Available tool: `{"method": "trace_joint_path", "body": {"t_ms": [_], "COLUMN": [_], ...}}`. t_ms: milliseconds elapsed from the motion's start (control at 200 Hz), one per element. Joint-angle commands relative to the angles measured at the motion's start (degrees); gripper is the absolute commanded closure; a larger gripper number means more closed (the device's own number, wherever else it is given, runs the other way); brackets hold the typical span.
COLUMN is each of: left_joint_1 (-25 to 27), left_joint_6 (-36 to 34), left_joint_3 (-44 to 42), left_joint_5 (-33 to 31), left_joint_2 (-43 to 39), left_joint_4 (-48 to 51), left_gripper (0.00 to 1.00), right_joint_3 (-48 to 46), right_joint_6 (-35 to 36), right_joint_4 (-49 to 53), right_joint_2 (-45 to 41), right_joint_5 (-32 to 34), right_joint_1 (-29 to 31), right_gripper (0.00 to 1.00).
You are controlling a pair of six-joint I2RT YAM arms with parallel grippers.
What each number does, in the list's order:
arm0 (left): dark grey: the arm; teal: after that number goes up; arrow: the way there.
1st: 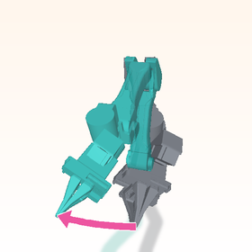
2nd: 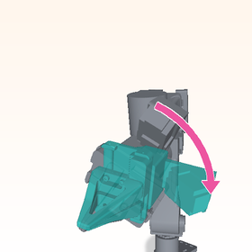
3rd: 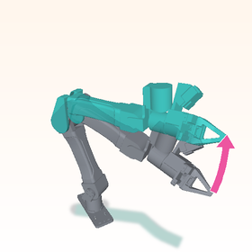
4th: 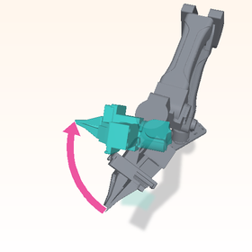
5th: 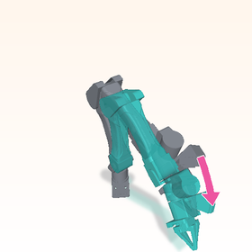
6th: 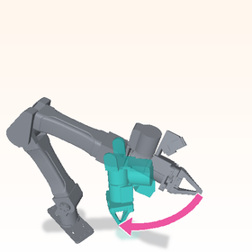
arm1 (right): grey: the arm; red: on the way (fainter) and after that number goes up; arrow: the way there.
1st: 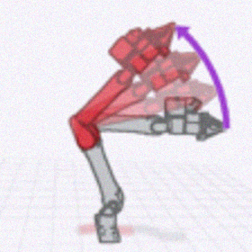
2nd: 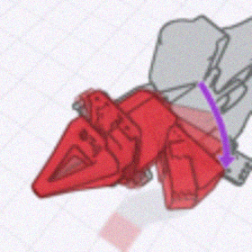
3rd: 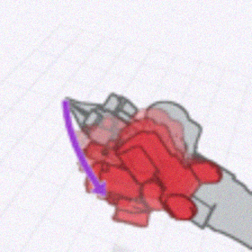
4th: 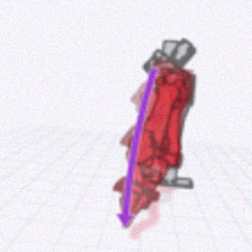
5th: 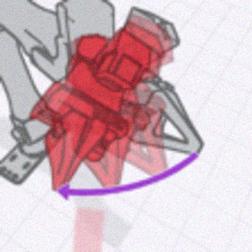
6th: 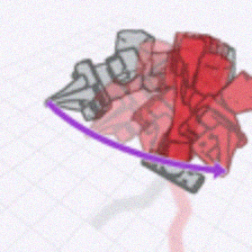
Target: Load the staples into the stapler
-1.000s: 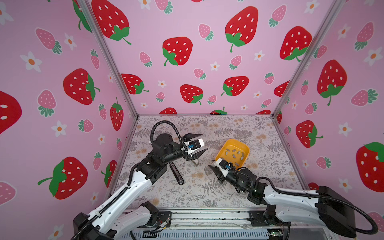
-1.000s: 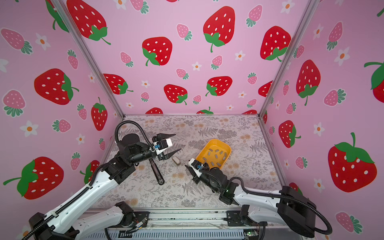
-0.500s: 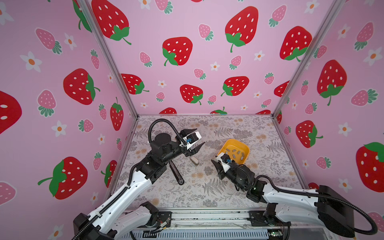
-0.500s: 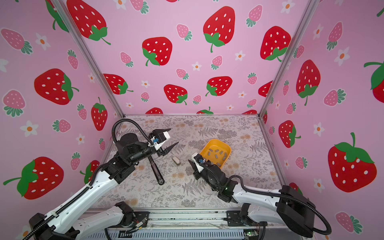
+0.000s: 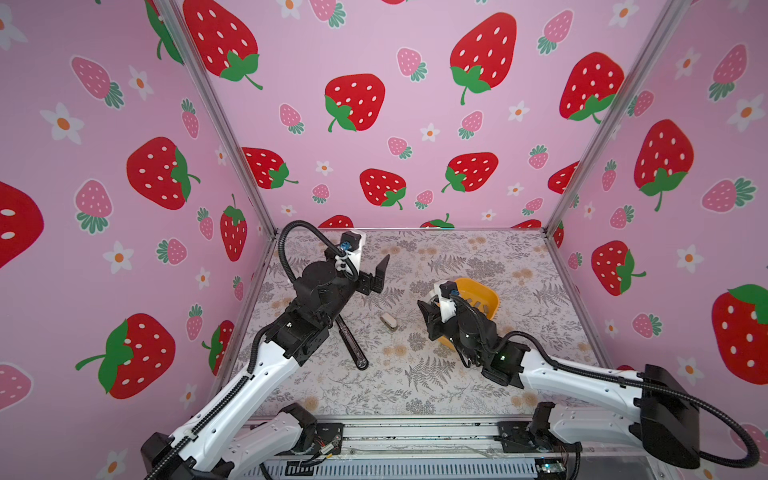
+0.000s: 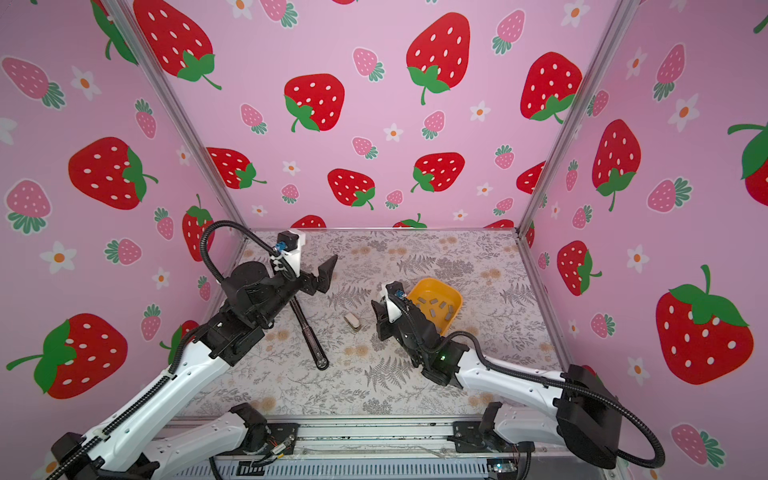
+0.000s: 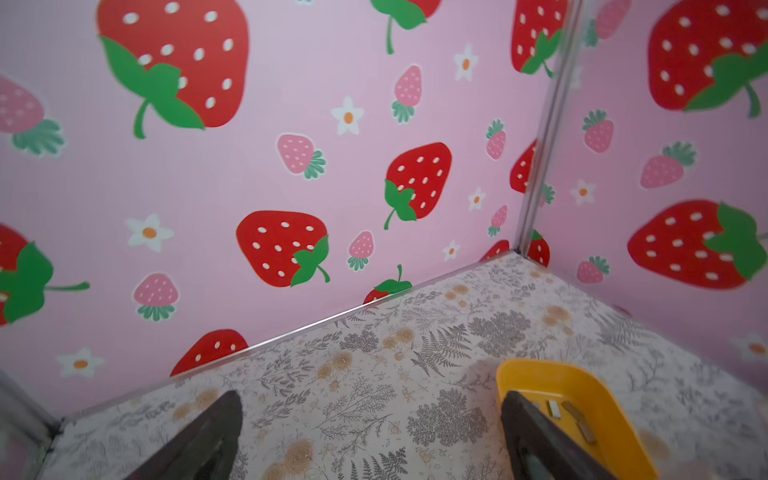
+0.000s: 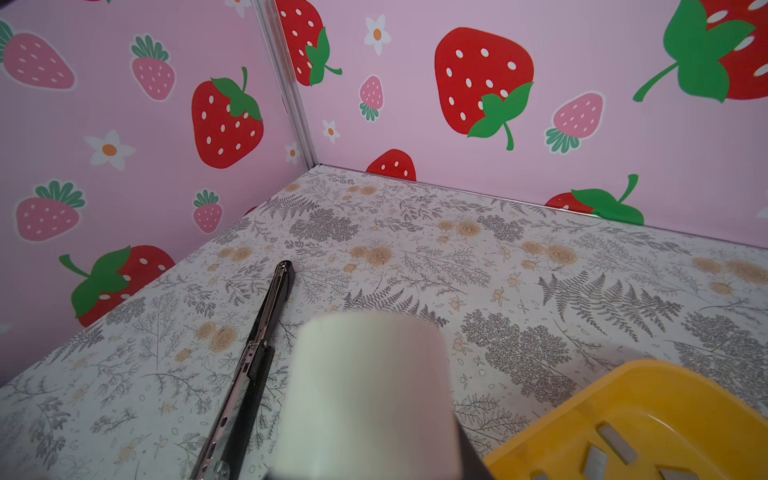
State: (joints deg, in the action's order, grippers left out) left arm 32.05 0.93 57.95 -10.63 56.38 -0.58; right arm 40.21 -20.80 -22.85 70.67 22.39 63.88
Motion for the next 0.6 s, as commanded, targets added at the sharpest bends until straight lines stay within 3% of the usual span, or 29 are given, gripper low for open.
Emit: {"method": "trace_joint_path", "body": {"t_ms": [0, 155, 310, 465, 595], "left_joint_1": [-0.46, -1.14, -3.35, -6.68, -7.09], "left_joint_6": [19.30, 26.44, 32.40, 30.97, 28.54], "left_joint_3": [-2.16, -15.63, -28.47, -35.69, -36.44], "left_joint_5": [-9.91, -15.05, -24.14, -25.48, -20.70], "left_joint_2": [-4.72, -15.36, -24.52, -26.01, -25.38], "left_joint_4": [5.59, 4.75, 4.06, -0.46, -4.26], "left_gripper": [0.01, 0.01, 0.01, 0.01, 0.01], "right_joint_3": [4.67, 11.24, 16.99, 21.15, 22.83], "right_joint_6": [-5.52, -6.44, -6.12, -6.13, -5.72], "right_joint_4": [10.48, 14.76, 15.81, 20.11, 22.82], "right_joint_2": [6.14, 14.60, 23.08, 28.27, 29.24], "right_joint_5": [0.50, 1.26, -1.11, 2.46, 1.67], "right_joint_1": [1.47, 4.49, 6.42, 5.74, 2.09], "right_gripper": [1.00, 1.00, 1.00, 1.00, 1.00]}}
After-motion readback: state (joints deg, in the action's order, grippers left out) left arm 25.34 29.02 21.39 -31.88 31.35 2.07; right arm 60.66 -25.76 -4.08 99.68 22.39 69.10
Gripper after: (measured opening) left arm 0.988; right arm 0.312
